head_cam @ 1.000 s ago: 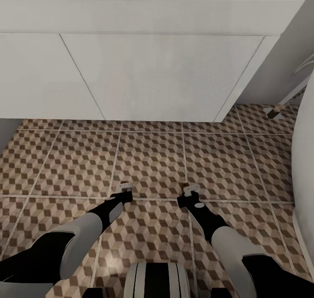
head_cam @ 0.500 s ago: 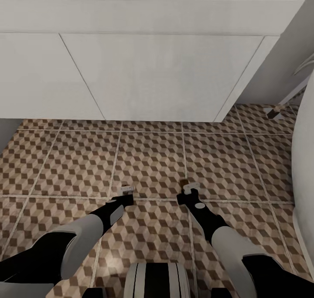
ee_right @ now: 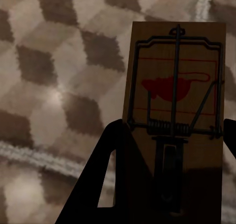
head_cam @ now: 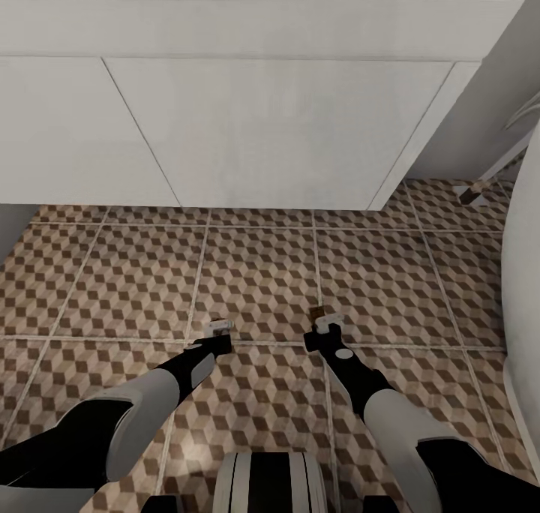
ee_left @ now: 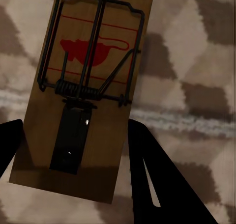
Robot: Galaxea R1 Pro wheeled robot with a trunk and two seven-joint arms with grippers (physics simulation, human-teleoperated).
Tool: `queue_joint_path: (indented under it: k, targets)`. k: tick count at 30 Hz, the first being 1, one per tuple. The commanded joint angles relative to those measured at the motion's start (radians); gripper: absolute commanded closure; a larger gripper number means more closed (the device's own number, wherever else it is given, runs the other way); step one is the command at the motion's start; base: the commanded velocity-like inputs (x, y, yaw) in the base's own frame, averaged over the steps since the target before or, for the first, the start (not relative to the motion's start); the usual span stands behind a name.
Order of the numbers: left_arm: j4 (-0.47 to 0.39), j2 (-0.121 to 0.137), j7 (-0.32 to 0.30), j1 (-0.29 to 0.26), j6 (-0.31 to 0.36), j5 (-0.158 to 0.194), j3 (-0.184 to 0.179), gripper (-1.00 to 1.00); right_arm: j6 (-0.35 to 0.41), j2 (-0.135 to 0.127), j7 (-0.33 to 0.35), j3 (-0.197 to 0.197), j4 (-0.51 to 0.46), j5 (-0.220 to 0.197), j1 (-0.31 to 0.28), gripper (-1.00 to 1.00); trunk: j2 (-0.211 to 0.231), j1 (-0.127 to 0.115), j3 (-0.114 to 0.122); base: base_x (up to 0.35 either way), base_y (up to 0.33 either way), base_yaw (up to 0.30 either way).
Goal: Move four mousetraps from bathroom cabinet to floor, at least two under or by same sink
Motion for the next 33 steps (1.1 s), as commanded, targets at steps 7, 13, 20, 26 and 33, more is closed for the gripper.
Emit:
queue_joint_path:
  k: [7,13,20,26,33]
  targets:
    - [0.001,-0.008,0.004,0.000,0.000,0.005,-0.002,1.00,-0.002,0.000,0.000,0.002,-0.001,0.002,0.000,1.00,0.000,0.000,0.000,0.000,0.000,0.000]
    - [0.001,-0.010,0.004,0.000,0.000,0.005,-0.002,1.00,-0.002,0.000,0.000,0.002,-0.001,0.002,0.000,1.00,0.000,0.000,0.000,0.000,0.000,0.000]
    - [0.001,-0.010,0.005,0.000,0.000,0.004,-0.002,1.00,-0.003,0.000,0.000,0.002,-0.001,0.002,0.000,1.00,0.000,0.000,0.000,0.000,0.000,0.000]
    - [0.001,-0.010,0.007,0.000,0.000,0.004,-0.002,1.00,-0.003,0.000,-0.001,0.002,-0.001,0.002,0.000,1.00,0.000,0.000,0.000,0.000,0.000,0.000]
    - [0.001,-0.010,0.008,0.000,0.000,0.004,-0.002,1.00,-0.002,0.000,-0.001,0.002,-0.001,0.002,0.000,1.00,-0.001,0.001,-0.014,0.000,0.000,0.000]
